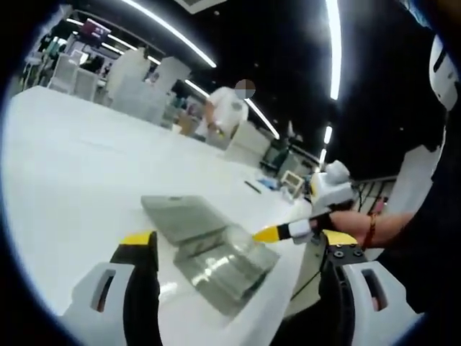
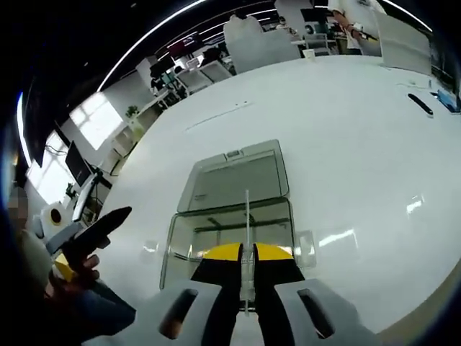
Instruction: Insert the divider into the dual guide fixture by aligning both edges with the guide slots and pushing it downward to the bottom, including one-sided entry, uneven engagement, binding, and posture correction.
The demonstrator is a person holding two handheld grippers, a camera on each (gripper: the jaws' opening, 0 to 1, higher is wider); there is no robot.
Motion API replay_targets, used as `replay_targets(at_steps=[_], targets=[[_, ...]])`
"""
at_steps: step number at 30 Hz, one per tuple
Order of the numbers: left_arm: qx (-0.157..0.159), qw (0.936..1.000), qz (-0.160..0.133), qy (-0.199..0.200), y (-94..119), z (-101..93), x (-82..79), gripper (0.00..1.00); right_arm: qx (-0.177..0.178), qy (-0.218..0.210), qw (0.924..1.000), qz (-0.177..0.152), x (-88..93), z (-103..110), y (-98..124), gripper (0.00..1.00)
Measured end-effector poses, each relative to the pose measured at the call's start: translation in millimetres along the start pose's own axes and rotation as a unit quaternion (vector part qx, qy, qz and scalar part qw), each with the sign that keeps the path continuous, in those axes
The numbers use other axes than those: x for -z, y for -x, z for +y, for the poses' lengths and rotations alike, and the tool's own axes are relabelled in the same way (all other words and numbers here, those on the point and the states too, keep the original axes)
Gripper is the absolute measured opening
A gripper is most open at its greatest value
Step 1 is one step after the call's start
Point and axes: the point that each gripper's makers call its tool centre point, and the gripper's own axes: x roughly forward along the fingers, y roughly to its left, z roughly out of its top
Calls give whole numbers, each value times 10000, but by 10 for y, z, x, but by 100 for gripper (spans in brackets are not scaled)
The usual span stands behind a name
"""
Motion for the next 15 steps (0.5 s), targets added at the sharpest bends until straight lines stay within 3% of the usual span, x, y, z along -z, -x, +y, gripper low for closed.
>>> replay_targets(at_steps=[2,6,15], targets=[[-24,10000,68,18,10,-5,8,91,55,229,9997,75,-9,22,-4,0],[-16,10000,26,64,24,-14,-18,91,-28,-30,9999,147,-7,37,-15,0],[36,9997,174,156,-13,48,34,90,16,-10,9997,247,42,40,-28,0]])
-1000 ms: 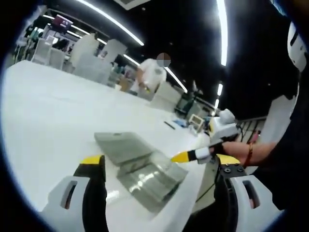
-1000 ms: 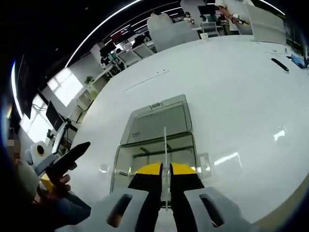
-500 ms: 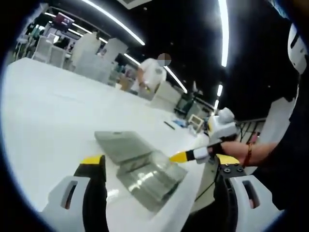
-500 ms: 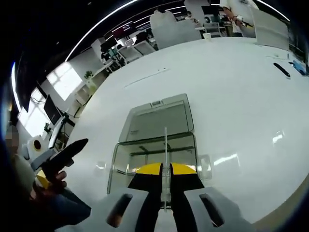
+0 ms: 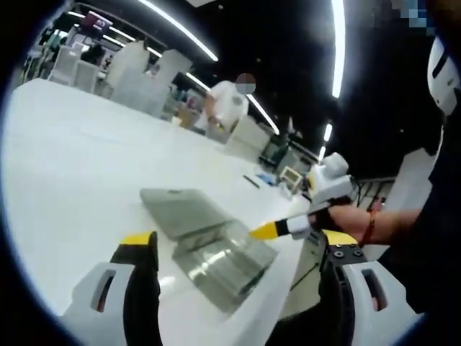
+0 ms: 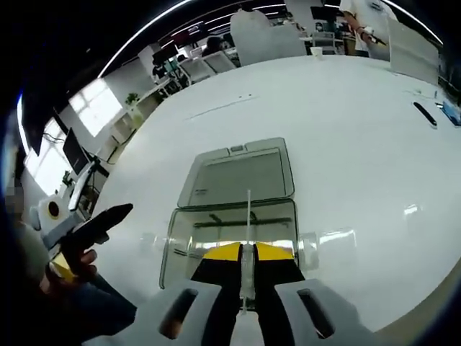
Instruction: Insert the divider into the dual guide fixture by aligning both edges with the guide slots and pushing it downward to the bottom, including one-sided entry, uneven engagement, binding, and posture correction.
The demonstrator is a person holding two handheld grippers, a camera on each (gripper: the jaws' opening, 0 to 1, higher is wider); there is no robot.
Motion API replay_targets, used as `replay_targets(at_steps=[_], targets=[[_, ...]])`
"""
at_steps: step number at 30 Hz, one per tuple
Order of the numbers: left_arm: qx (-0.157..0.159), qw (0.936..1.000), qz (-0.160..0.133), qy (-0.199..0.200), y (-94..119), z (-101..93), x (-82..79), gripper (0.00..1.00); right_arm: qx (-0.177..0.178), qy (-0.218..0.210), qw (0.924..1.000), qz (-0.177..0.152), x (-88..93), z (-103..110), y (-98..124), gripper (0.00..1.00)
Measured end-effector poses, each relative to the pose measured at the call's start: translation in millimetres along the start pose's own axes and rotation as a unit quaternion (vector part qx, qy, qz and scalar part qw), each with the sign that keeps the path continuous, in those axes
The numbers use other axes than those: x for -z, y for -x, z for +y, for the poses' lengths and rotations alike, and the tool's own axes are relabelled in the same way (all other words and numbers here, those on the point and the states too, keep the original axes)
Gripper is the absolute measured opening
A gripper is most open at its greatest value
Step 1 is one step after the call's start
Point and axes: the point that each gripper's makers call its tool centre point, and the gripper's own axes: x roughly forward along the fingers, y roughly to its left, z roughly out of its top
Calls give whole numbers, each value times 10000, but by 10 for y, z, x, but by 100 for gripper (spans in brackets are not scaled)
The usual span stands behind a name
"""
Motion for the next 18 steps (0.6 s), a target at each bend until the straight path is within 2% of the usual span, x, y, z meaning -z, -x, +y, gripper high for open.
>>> replay_targets(at_steps=[11,14,16,18], targets=[[-26,10000,-48,2,-6,43,-55,90,-4,187,9998,19,8,43,-29,0],[-32,10000,-44,-3,-1,42,-50,90,39,353,9994,28,14,62,-33,0],[-35,10000,-46,12,1,43,-43,90,102,675,9977,-48,25,67,-49,0],[-45,10000,-24,28,1,43,-30,90,144,793,9967,-60,58,89,-79,0]])
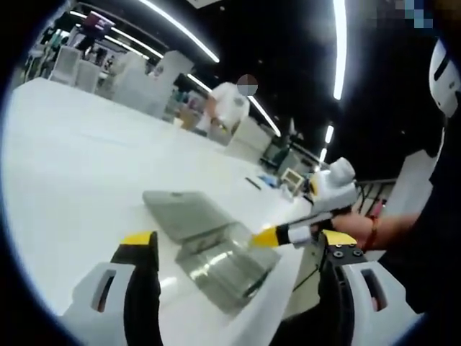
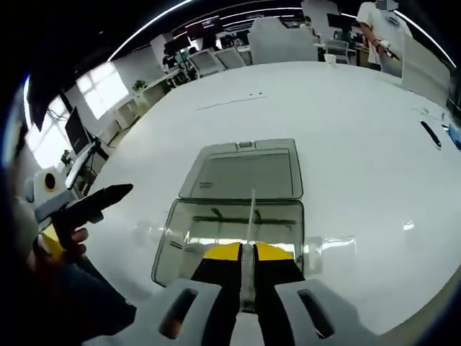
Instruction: Insert the divider into the dual guide fixture by aligning both edges with the guide slots and pushing it downward to the bottom, including one-sided entry, uneven engagement, binding, and posture correction.
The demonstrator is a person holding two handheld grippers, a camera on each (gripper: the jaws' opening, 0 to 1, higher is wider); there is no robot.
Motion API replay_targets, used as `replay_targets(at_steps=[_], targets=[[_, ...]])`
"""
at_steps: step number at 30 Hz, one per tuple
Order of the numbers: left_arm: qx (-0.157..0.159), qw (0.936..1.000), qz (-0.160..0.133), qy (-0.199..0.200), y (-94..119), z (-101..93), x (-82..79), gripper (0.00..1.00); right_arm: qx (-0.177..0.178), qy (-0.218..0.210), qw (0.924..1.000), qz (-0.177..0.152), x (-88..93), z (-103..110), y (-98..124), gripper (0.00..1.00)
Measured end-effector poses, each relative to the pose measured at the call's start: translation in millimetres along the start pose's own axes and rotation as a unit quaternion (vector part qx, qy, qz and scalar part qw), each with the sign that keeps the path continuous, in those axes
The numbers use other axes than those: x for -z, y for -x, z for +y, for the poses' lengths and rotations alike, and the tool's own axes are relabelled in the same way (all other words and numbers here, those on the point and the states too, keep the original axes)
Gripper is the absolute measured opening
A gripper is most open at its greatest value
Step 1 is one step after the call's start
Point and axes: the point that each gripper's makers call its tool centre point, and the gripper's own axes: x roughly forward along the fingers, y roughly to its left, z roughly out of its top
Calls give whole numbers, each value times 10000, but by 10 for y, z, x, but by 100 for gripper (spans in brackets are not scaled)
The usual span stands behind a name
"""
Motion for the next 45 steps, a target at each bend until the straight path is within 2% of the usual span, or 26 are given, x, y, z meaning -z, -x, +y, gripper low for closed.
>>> replay_targets(at_steps=[20,26,30,31,32,36,38,42,45], targets=[[38,9999,92,-131,4,-78,41,89,-83,203,9998,41,83,-22,-141,0],[18,9998,82,-196,11,-121,59,89,-129,189,9997,-3,76,-12,-114,0],[-29,9997,107,-221,11,-141,89,89,-244,223,9994,79,76,-12,-112,2],[-41,9997,105,-217,11,-145,92,89,-364,257,9990,105,74,0,-118,3],[-56,9997,106,-215,11,-147,96,89,-407,164,9989,161,88,-6,-109,3],[-153,9996,125,-215,-4,-166,122,88,-582,309,9978,41,59,0,-81,7],[-219,9993,108,-265,-22,-177,129,88,-819,397,9958,31,53,45,-74,9],[-544,9979,112,-348,-74,-130,164,87,-971,546,9938,-11,13,28,-53,17],[-756,9967,46,-297,-103,-129,177,86,-1104,621,9919,3,12,8,-42,17]])
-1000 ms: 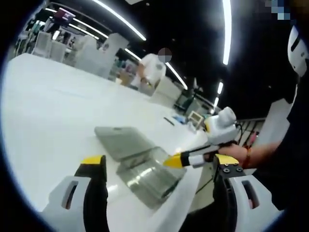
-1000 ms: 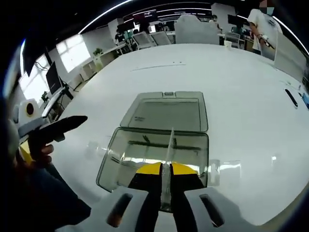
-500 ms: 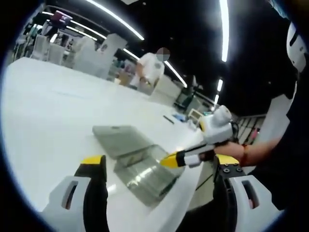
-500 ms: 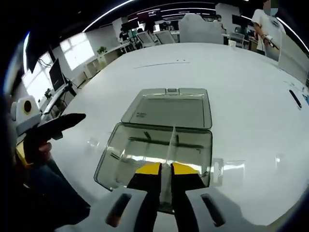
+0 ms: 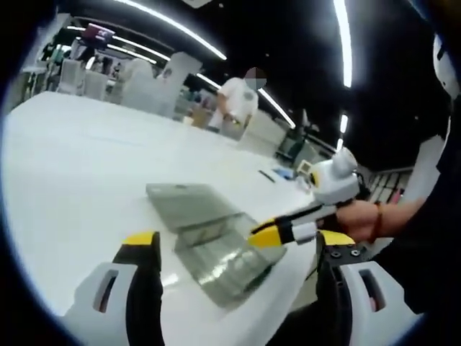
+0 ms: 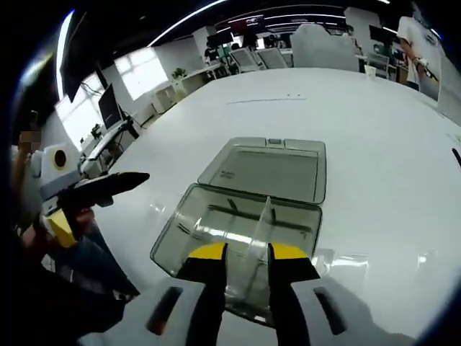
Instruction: Insert the divider into the dual guide fixture by aligning both edges with the guide slots and pushing it downward to the bottom, including one-sided entry, uneven engagement, binding, and posture correction.
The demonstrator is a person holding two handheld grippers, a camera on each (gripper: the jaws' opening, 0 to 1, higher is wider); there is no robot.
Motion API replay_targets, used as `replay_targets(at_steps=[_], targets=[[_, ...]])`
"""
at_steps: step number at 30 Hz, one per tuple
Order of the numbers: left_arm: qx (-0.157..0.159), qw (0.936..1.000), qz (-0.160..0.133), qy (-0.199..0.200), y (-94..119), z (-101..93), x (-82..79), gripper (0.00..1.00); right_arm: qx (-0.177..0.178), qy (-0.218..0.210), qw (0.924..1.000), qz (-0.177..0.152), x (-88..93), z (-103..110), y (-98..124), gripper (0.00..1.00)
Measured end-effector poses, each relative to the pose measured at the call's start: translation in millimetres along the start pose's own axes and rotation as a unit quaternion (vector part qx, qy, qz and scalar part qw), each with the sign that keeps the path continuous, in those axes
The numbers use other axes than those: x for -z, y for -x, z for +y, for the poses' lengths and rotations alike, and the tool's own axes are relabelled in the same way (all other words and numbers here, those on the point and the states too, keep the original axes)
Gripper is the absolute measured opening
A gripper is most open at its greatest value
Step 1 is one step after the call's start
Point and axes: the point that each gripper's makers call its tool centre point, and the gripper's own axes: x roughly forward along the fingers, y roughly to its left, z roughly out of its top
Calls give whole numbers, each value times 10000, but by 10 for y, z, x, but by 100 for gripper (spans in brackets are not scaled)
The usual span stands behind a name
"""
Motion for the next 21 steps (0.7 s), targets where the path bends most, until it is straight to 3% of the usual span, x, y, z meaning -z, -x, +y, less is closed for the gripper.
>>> replay_targets(at_steps=[10,21], targets=[[-471,9989,2,60,-10,-145,134,84,-532,434,9976,-82,13,-8,98,23],[-970,9953,-31,33,8,-139,170,83,-868,868,9907,-593,-78,-77,309,34]])
